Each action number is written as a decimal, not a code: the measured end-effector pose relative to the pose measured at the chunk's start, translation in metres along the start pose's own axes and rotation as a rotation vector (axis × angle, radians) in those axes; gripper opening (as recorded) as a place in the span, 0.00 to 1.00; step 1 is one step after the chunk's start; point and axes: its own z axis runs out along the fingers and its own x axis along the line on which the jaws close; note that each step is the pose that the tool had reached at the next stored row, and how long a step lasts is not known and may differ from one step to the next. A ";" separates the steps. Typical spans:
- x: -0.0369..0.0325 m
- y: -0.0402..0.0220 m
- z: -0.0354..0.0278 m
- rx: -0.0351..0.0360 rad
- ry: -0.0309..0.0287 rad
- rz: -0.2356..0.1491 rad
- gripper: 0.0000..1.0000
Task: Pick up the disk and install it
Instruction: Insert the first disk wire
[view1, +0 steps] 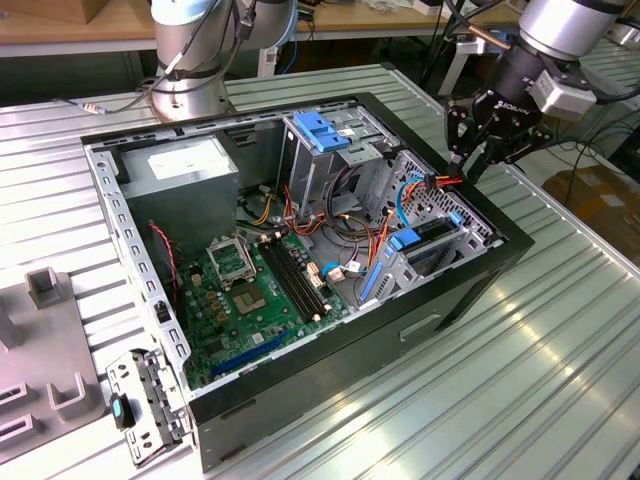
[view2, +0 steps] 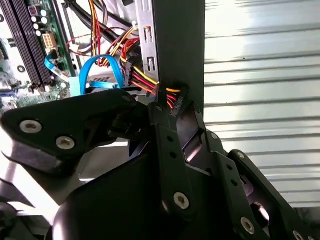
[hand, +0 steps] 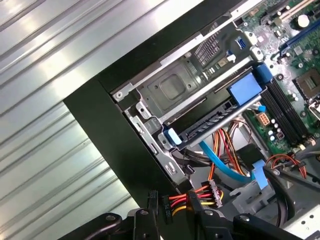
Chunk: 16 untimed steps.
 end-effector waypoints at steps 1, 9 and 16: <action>0.0002 -0.0001 0.0005 -0.0006 -0.0002 -0.024 0.36; 0.0027 -0.0025 0.0016 -0.0022 -0.0009 -0.087 0.36; 0.0029 -0.0023 0.0000 -0.0020 -0.0011 -0.085 0.17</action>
